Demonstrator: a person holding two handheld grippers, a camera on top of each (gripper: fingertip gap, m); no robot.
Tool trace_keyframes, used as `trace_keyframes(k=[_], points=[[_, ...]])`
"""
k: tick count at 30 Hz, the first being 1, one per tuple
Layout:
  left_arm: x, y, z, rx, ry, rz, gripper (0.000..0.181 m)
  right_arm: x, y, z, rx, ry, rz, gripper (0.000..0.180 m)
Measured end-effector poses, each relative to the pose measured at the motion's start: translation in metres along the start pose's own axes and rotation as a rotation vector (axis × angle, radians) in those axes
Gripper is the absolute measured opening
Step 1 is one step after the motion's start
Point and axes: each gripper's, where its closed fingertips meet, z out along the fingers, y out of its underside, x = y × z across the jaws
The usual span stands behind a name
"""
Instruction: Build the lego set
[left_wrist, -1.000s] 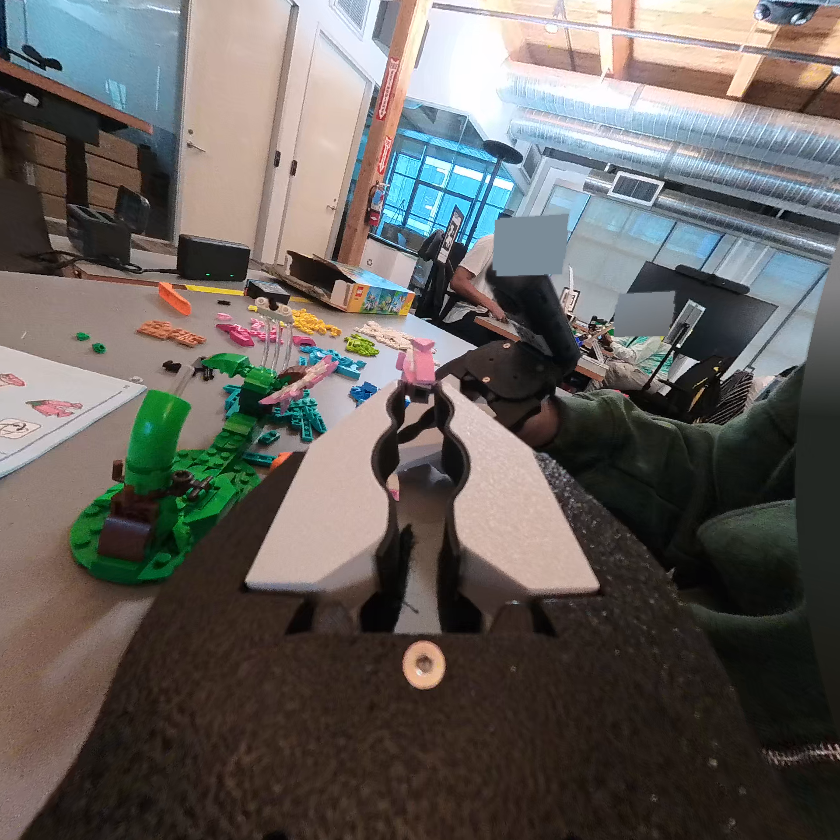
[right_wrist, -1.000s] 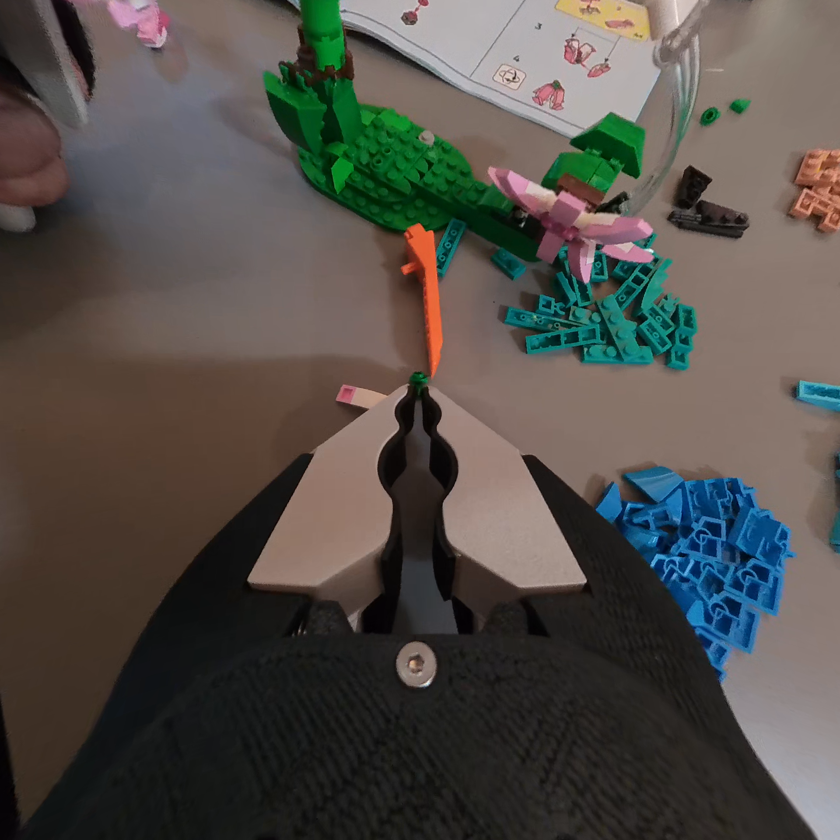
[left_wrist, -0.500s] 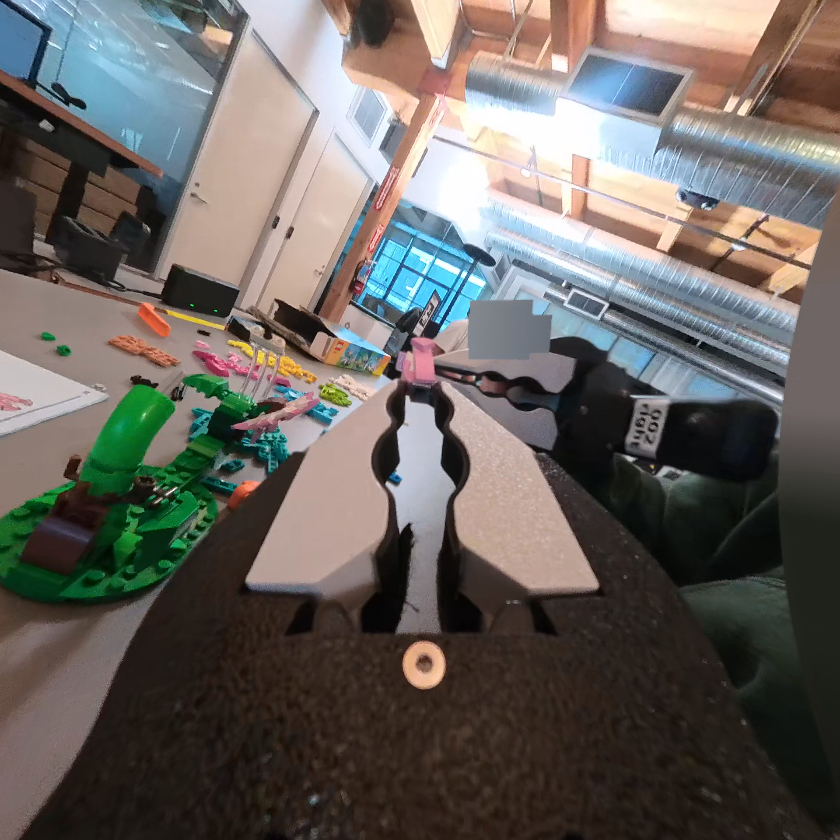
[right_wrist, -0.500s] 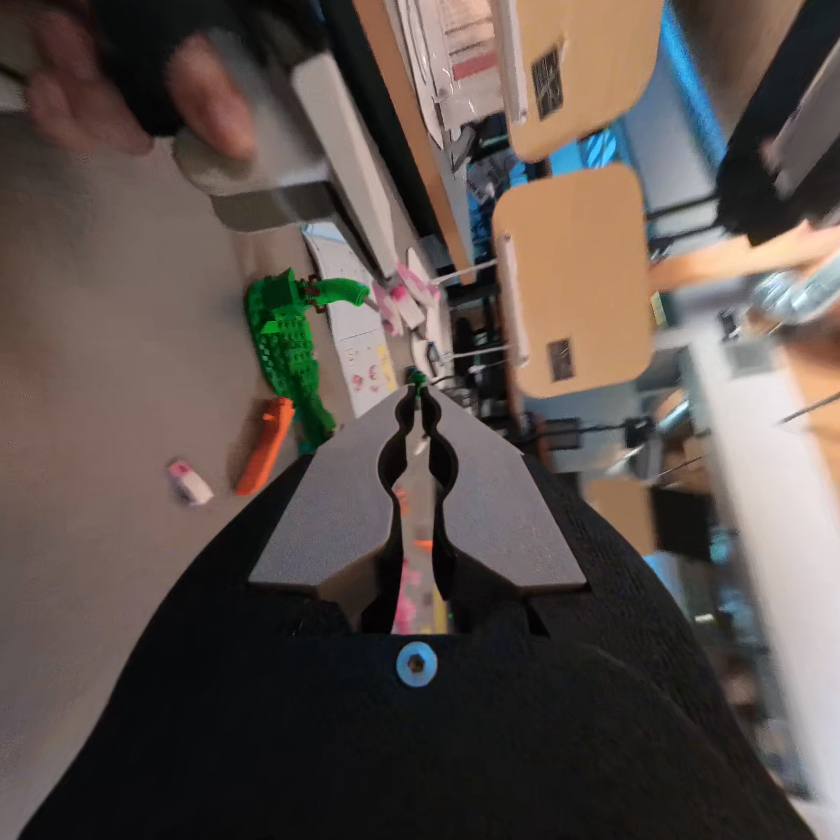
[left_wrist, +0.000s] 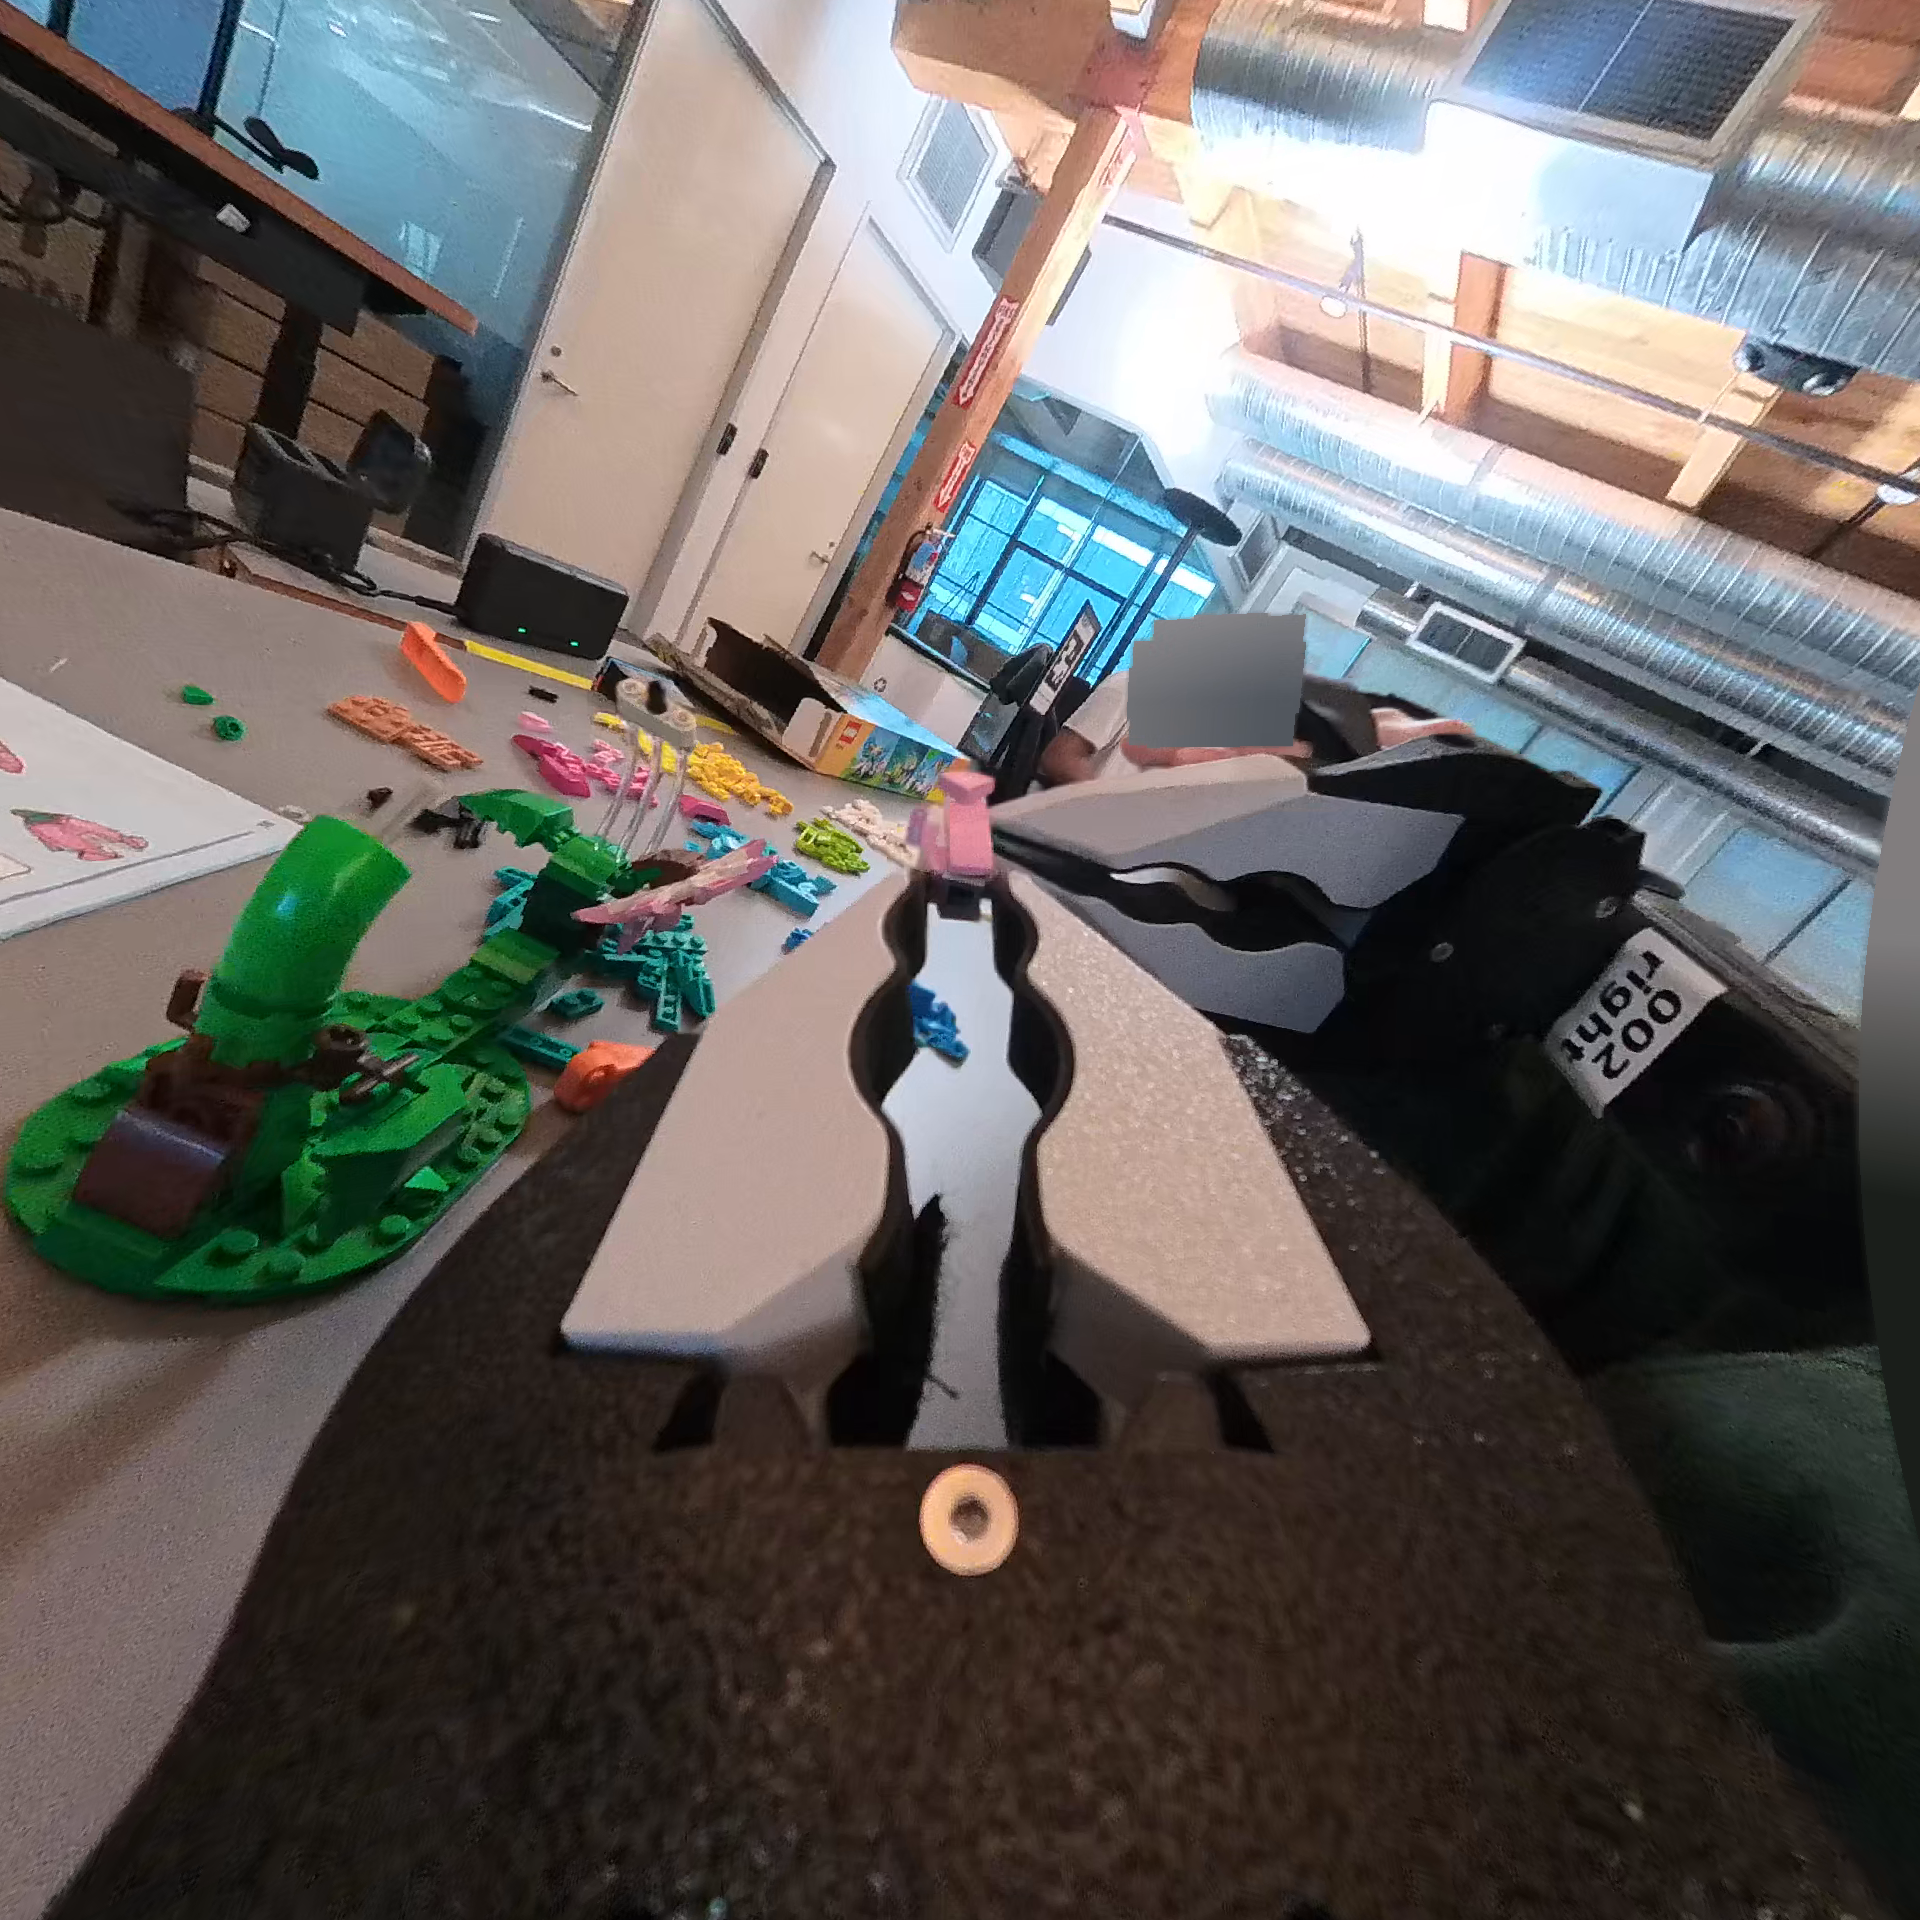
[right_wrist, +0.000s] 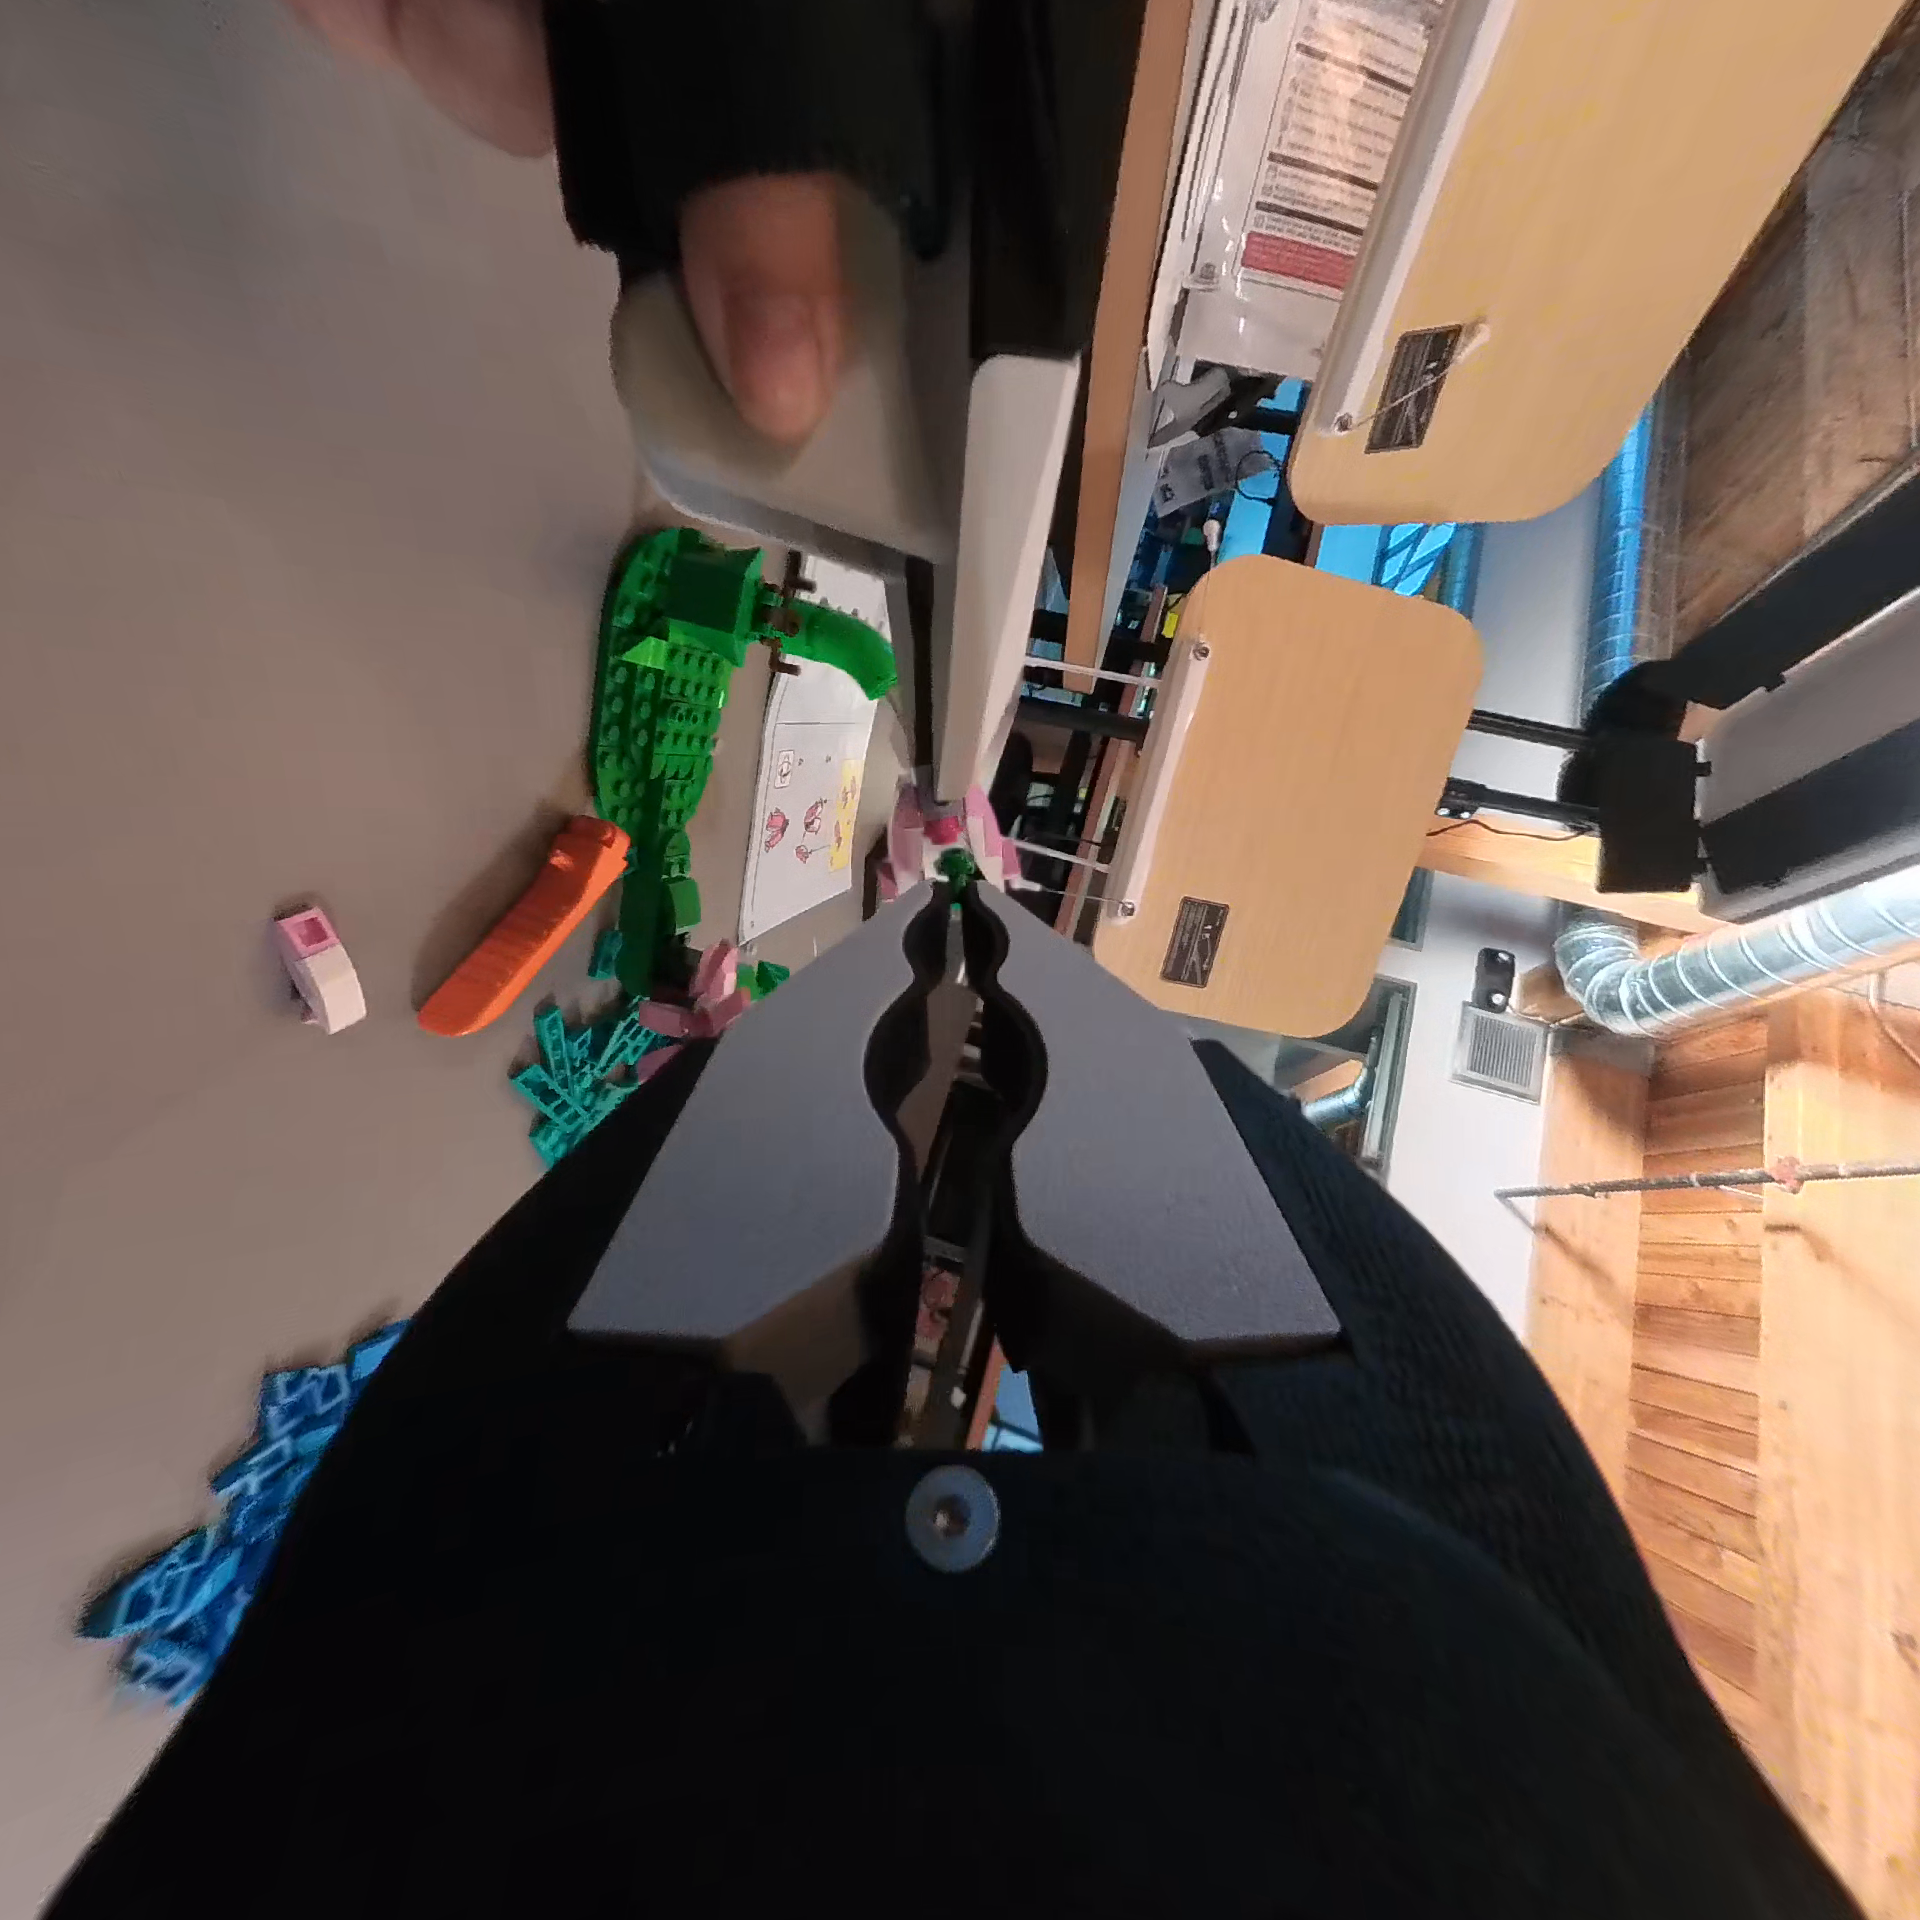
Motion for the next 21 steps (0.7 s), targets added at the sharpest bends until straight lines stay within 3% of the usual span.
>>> trace_keyframes(k=[21], points=[[-0.013,0.009,-0.002,-0.068,-0.092,0.082,0.01,-0.018,-0.003,0.009,-0.055,-0.032,0.228,0.0]])
